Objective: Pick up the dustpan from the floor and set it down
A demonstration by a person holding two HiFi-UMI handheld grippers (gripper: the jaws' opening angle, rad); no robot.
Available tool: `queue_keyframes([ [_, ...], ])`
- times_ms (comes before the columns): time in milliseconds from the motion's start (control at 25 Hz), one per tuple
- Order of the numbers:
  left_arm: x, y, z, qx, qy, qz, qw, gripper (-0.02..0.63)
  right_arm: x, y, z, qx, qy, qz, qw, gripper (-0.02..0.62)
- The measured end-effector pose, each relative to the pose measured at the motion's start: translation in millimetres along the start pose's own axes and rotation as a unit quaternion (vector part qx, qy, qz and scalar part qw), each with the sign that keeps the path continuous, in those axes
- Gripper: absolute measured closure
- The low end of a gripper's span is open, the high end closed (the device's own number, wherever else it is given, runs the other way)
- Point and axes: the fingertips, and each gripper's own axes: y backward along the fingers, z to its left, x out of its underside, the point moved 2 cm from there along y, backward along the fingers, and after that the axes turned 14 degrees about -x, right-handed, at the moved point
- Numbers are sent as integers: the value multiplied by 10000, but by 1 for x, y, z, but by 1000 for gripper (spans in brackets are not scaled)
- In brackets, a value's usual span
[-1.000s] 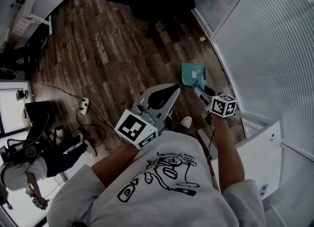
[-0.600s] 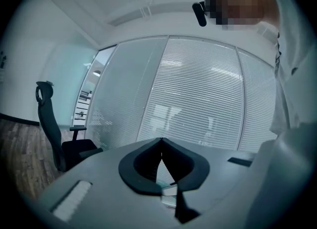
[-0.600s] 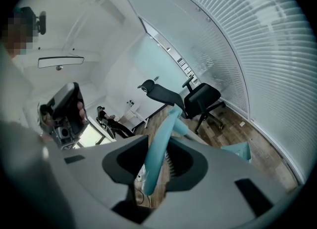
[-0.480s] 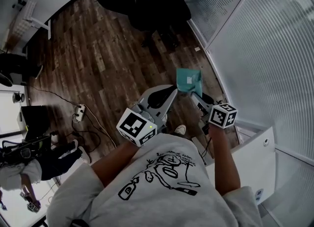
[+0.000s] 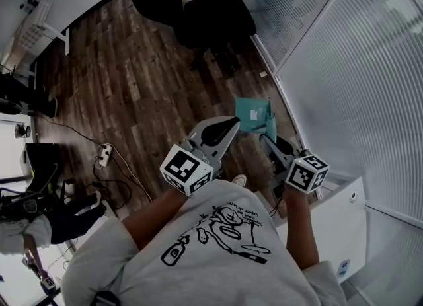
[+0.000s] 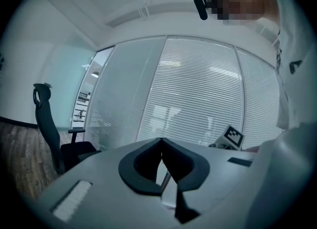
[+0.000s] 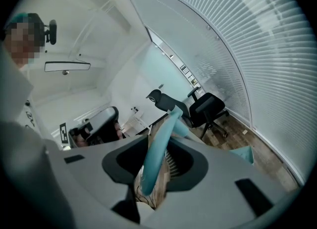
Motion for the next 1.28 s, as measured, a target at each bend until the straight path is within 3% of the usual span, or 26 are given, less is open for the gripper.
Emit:
queue_keyframes([
  [480, 1, 2, -15, 124, -76, 17, 9999, 604, -31, 32, 56, -46, 334, -357, 9988, 495],
  [1280, 8, 3, -21, 141, -73, 103, 9998, 604, -27, 40, 54, 107, 411, -302, 9986, 497],
])
